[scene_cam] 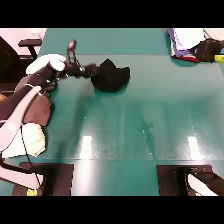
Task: Fold the shirts.
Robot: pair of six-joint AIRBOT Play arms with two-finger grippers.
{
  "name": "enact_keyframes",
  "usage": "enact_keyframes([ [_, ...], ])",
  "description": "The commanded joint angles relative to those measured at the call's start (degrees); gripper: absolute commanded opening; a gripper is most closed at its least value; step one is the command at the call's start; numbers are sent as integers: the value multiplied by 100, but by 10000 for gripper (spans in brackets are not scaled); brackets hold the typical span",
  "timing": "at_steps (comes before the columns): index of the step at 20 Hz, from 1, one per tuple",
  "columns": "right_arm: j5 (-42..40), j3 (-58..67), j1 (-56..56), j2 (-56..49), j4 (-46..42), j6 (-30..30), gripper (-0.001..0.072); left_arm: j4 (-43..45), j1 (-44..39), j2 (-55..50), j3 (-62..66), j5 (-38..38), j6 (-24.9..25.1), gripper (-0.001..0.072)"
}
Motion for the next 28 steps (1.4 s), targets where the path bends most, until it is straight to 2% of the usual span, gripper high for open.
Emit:
enact_keyframes([
  [1, -81, 393, 4, 227, -13, 2, 17, 177, 26, 1045, 841, -155, 656, 17],
  [3, -59, 813, 4, 326, -13, 2, 17, 186, 26, 1812, 1464, -442, 1115, 18],
  [5, -50, 1189, 4, 396, -13, 2, 17, 201, 26, 2457, 1950, -756, 1340, 17],
  [8, 136, 1639, 4, 411, -13, 2, 17, 223, 0, 3073, 2199, -1377, 1353, 17],
  [12, 387, 1775, 4, 439, 9, 4, 17, 614, -494, 2959, 2149, -2970, 1130, 18],
  [13, 476, 1775, 7, 439, 13, 9, 17, 634, -691, 2857, 2022, -3239, 1134, 18],
  [15, 647, 1775, 7, 439, 13, 48, 17, 634, -1113, 2697, 1532, -3311, 1156, 20],
  [16, 730, 1775, 4, 439, 11, 157, 17, 629, -1307, 2616, 1202, -3235, 1158, 56],
  [17, 824, 1773, 4, 439, 9, 212, 17, 629, -1451, 2533, 911, -3121, 1154, 353],
  [18, 885, 1773, 7, 439, 11, 221, 17, 632, -1521, 2439, 667, -3001, 1147, 584],
  [19, 925, 1775, 7, 439, 13, 223, 17, 673, -1488, 2374, 531, -2970, 1128, 535],
  [21, 1019, 1775, 7, 439, 13, 227, 17, 782, -1139, 2371, 518, -3182, 813, 533],
  [24, 1117, 1773, 7, 439, 11, 227, 17, 780, -170, 2529, 387, -3812, 560, 533],
  [28, 1145, 1773, 7, 439, 13, 227, 17, 787, 647, 2949, -1169, -3709, 546, 533],
])
